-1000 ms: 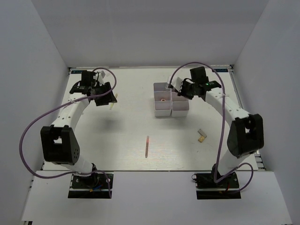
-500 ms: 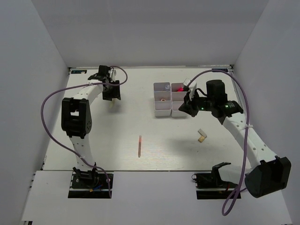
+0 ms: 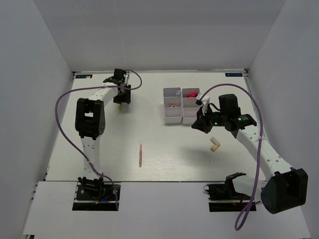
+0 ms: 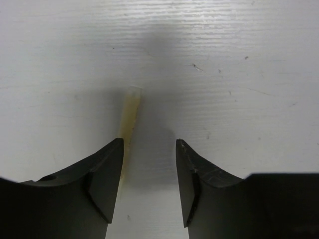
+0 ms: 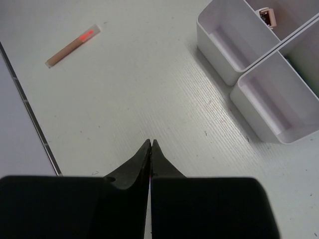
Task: Sort the stationery into containers
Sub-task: Pick up the pen from the center of the board.
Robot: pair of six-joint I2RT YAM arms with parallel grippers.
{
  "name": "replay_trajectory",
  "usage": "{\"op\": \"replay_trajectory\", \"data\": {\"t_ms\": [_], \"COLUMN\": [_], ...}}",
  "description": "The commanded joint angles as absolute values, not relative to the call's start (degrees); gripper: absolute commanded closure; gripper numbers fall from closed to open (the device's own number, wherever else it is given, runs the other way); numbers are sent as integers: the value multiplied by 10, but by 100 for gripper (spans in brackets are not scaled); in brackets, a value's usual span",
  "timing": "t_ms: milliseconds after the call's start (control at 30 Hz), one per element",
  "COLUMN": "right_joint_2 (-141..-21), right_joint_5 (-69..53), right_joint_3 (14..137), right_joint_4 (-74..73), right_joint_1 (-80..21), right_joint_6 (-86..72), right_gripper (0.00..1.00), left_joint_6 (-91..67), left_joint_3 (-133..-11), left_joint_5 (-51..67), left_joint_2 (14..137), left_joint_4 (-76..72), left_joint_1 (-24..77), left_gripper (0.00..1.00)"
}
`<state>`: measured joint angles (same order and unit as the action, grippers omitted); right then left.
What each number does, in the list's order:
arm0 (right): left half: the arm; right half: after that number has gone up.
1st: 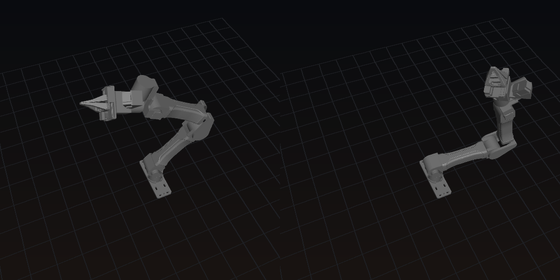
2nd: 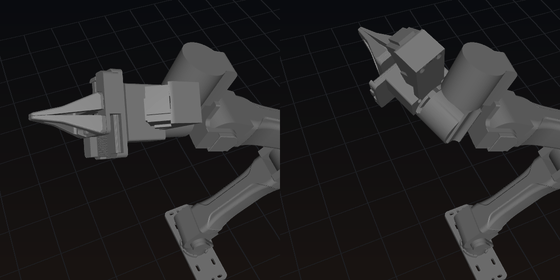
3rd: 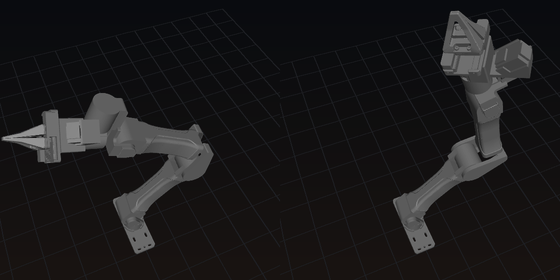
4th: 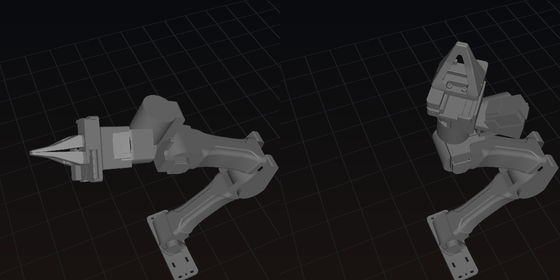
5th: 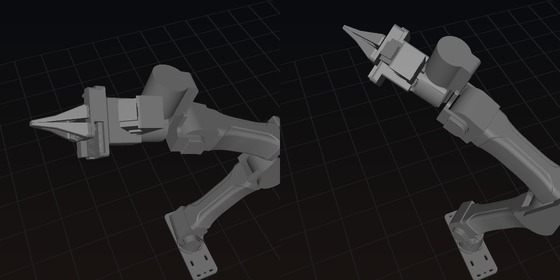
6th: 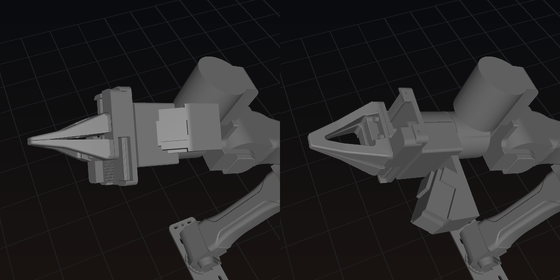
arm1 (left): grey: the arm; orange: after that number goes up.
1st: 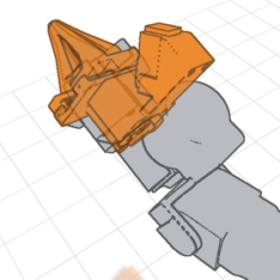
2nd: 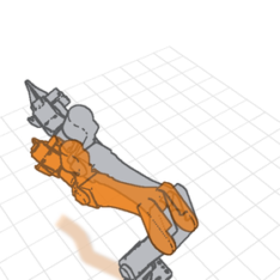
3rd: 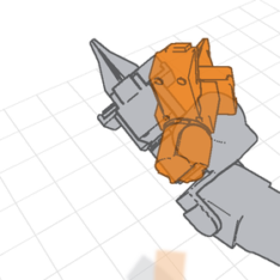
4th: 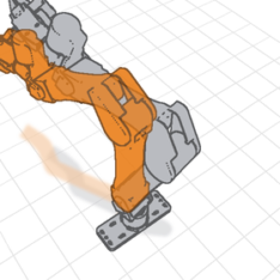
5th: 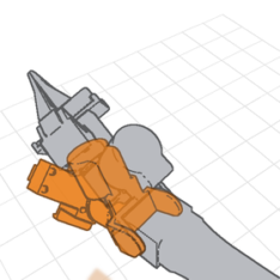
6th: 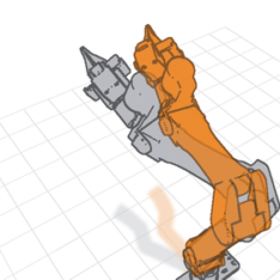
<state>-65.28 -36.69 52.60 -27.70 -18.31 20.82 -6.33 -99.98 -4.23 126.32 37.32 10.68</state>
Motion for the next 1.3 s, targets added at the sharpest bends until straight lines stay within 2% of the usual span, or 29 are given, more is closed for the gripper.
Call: {"op": "replay_trajectory", "data": {"t_ms": [0,267,400,500,533,600,633,667,733,767,800,967,1067,1133,1267], "right_joint_2": [-642,-636,-635,-631,-630,-628,-627,-627,-623,-622,-623,-631,-651,-670,-713], "right_joint_5": [-389,-409,-413,-417,-419,-422,-424,-425,-428,-432,-433,-456,-482,-505,-506], "right_joint_3": [526,531,532,533,532,533,533,532,528,527,526,522,535,547,578], "right_joint_4": [-277,-283,-282,-280,-282,-282,-282,-281,-279,-279,-278,-286,-326,-348,-393], "right_joint_1": [-177,-162,-154,-149,-149,-146,-145,-143,-142,-138,-136,-136,-140,-146,-150], "right_joint_6": [195,190,185,183,184,182,181,180,179,183,183,202,211,231,237], "right_gripper": [100,100,100,100,100,100,100,100,100,92,88,84,69,63,62], "left_joint_6": [-48,-34,-27,-18,-17,-18,-21,-30,-38,-48,-53,-80,-102,-105,-123], "left_joint_3": [-1031,-986,-983,-976,-977,-973,-968,-962,-947,-920,-913,-900,-887,-884,-868], "left_joint_5": [-66,-104,-105,-118,-120,-125,-124,-122,-110,-79,-69,-19,17,29,20], "left_joint_2": [1267,1263,1264,1266,1269,1270,1270,1262,1228,1216,1204,1128,1073,1056,993], "left_joint_4": [382,391,410,419,431,434,440,441,425,420,407,402,396,398,451], "left_joint_1": [101,102,104,111,115,117,119,118,117,118,117,109,108,105,98], "left_gripper": [43,48,55,68,78,88,98,100,100,100,100,100,100,100,100]}}
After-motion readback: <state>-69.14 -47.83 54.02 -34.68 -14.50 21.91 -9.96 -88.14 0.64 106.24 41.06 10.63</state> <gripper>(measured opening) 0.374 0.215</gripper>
